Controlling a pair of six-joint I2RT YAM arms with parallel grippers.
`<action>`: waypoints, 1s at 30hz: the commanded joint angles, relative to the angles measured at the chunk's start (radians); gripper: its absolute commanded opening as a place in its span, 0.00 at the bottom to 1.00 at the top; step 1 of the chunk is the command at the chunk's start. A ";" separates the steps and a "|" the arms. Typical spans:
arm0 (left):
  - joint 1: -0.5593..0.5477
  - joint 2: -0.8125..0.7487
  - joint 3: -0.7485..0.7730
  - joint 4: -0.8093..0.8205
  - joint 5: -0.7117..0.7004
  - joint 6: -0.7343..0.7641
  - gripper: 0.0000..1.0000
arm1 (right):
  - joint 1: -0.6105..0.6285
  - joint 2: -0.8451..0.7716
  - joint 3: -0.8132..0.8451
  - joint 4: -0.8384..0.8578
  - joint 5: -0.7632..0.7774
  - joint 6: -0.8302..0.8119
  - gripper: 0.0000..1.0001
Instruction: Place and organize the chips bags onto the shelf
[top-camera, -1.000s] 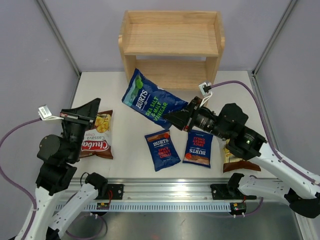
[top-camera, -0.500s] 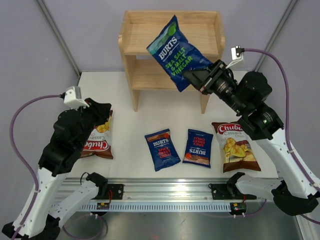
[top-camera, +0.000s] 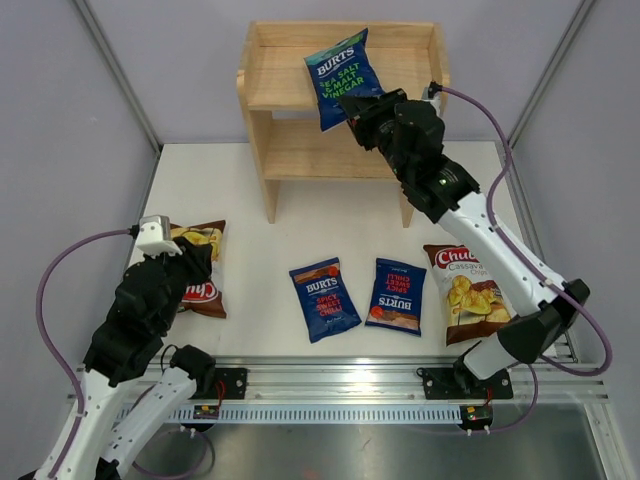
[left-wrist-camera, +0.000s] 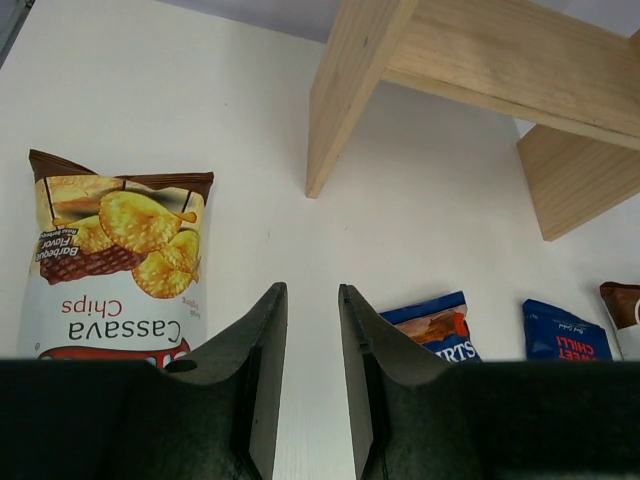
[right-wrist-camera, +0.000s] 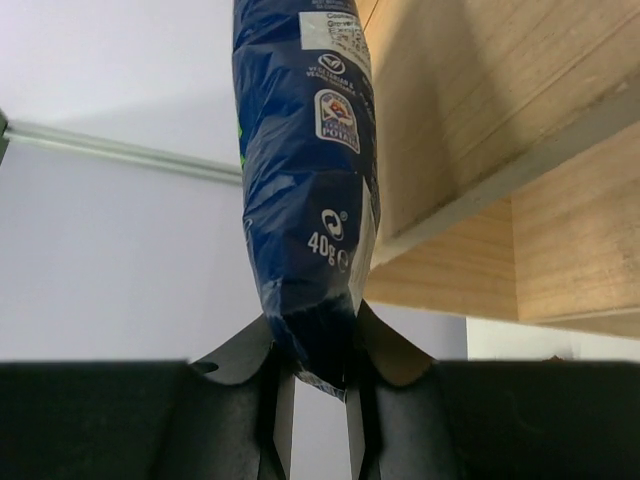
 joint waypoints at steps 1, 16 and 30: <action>0.000 -0.008 -0.013 0.042 -0.029 0.038 0.30 | 0.048 0.060 0.144 0.046 0.212 0.091 0.00; 0.002 -0.031 -0.017 0.010 -0.086 0.016 0.30 | 0.181 0.578 0.844 -0.307 0.487 0.173 0.01; 0.002 -0.036 -0.016 0.008 -0.081 0.015 0.30 | 0.230 0.775 1.020 -0.279 0.514 0.140 0.13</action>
